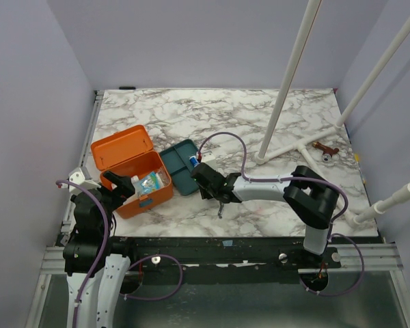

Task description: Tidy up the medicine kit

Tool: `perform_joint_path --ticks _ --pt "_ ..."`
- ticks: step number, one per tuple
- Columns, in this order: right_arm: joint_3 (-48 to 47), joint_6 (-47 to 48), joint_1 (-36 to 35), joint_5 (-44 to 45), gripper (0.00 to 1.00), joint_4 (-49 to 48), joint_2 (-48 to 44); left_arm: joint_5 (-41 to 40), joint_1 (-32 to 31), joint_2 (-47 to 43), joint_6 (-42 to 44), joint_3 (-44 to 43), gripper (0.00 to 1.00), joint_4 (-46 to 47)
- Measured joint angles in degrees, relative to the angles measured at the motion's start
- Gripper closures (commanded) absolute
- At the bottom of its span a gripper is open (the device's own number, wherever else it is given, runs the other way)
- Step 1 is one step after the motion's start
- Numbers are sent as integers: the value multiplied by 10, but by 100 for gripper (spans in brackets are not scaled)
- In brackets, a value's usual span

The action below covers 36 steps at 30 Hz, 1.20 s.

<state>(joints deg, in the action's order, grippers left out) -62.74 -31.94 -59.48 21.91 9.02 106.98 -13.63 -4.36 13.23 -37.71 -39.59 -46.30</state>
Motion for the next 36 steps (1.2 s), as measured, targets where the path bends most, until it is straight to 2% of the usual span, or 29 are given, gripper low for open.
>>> perform_joint_path --ticks 3,7,15,24,31,36 --pt "0 0 0 8 79 0 1 0 0 0 0 0 2 0" --pt "0 0 0 10 83 -3 2 2 0 0 0 0 2 0" --pt "39 10 3 0 84 -18 -29 2 0 0 0 0 2 0" --pt "70 20 3 -18 84 38 -99 3 0 0 0 0 1 2" --pt "58 29 3 -43 83 44 -130 5 0 0 0 0 1 4" --pt "7 40 3 -52 83 51 -119 5 0 0 0 0 2 4"
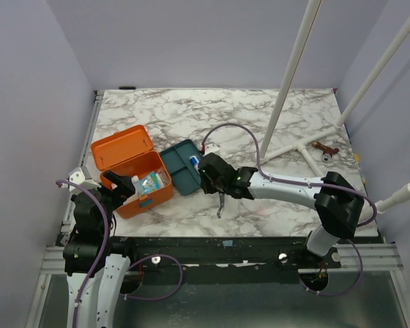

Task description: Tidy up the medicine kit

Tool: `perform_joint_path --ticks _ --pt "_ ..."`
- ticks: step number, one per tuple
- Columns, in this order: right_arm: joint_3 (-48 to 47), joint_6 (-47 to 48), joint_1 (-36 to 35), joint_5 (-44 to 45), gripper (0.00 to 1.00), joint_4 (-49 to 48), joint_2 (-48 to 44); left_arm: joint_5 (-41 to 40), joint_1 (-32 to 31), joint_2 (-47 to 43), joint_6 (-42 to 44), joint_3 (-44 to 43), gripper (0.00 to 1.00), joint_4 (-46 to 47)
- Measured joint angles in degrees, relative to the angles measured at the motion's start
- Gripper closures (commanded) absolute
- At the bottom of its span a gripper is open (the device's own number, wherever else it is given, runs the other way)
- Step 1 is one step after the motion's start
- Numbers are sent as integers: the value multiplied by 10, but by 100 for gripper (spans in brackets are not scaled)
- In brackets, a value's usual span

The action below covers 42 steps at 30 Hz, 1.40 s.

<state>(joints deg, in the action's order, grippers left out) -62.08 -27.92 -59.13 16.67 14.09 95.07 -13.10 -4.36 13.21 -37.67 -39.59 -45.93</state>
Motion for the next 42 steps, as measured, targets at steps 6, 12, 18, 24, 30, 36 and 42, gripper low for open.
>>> perform_joint_path --ticks 6,12,18,24,30,36,42 --pt "-82 15 0 -10 83 -1 47 1 0 -2 0 0 1 0" --pt "-143 25 0 -18 83 0 118 1 0 -2 2 1 2 0" --pt "-177 27 0 -26 83 7 176 2 0 -2 2 1 2 1" --pt "-203 30 0 -29 78 12 220 3 0 -2 3 1 2 2" --pt "-215 30 0 -29 66 20 237 3 0 -2 4 2 1 5" --pt "-220 31 0 -29 59 22 236 3 0 -2 4 2 2 6" --pt "-220 34 0 -29 56 24 236 3 0 -2 4 2 1 6"
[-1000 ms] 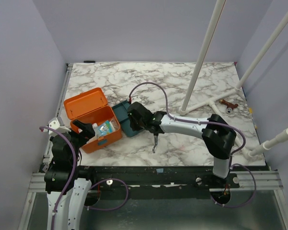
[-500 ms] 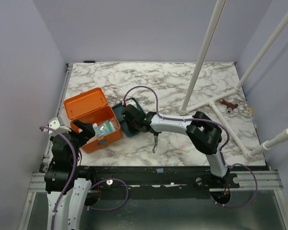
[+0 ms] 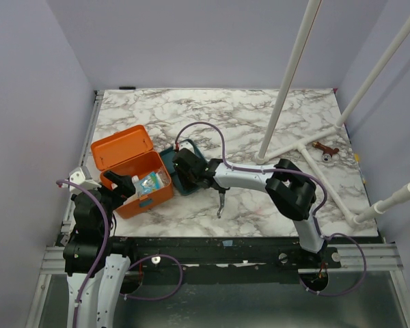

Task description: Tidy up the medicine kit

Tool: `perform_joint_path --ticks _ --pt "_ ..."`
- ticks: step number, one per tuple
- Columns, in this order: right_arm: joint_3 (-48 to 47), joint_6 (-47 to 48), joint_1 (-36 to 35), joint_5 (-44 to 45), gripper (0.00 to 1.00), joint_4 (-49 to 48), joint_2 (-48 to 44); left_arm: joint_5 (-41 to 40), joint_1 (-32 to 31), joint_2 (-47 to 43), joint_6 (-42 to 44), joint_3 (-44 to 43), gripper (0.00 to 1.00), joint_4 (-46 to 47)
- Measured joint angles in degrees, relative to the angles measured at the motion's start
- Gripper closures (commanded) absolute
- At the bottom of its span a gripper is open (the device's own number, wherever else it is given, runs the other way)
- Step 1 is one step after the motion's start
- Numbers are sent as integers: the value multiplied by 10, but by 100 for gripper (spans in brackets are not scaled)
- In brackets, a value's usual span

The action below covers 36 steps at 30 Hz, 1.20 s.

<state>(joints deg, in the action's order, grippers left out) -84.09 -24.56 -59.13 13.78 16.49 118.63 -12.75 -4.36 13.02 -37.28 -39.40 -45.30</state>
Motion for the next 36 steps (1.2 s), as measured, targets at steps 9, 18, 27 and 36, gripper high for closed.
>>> perform_joint_path --ticks 9,18,27,36 --pt "-1 9 0 18 51 6 -36 0 0 0 0 0 1 0" --pt "-43 34 0 51 51 15 -40 0 0 0 0 0 2 0" --pt "-76 48 4 76 51 24 -8 0 0 0 0 0 1 0" --pt "-13 41 8 100 50 43 -45 1 0 0 0 0 1 0"
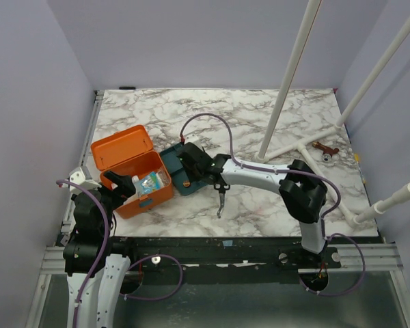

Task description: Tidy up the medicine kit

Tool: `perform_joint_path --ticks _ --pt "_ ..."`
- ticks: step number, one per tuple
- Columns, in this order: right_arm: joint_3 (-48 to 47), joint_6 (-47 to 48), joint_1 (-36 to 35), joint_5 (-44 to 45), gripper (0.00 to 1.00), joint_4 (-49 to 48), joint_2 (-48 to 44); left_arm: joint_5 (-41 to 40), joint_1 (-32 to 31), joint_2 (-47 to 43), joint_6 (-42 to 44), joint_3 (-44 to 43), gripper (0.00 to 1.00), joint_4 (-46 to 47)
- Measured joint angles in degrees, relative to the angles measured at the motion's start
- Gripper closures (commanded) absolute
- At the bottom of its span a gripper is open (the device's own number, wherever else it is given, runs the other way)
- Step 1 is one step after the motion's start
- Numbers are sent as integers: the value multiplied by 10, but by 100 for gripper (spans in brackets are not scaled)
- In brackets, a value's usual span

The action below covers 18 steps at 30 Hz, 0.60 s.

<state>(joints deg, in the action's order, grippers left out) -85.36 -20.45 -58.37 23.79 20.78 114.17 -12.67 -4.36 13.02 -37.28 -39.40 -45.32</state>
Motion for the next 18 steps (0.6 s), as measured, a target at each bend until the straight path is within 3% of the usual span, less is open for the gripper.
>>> perform_joint_path --ticks 18 --pt "237 -133 0 16 47 29 -188 25 0 0 11 5 2 7"
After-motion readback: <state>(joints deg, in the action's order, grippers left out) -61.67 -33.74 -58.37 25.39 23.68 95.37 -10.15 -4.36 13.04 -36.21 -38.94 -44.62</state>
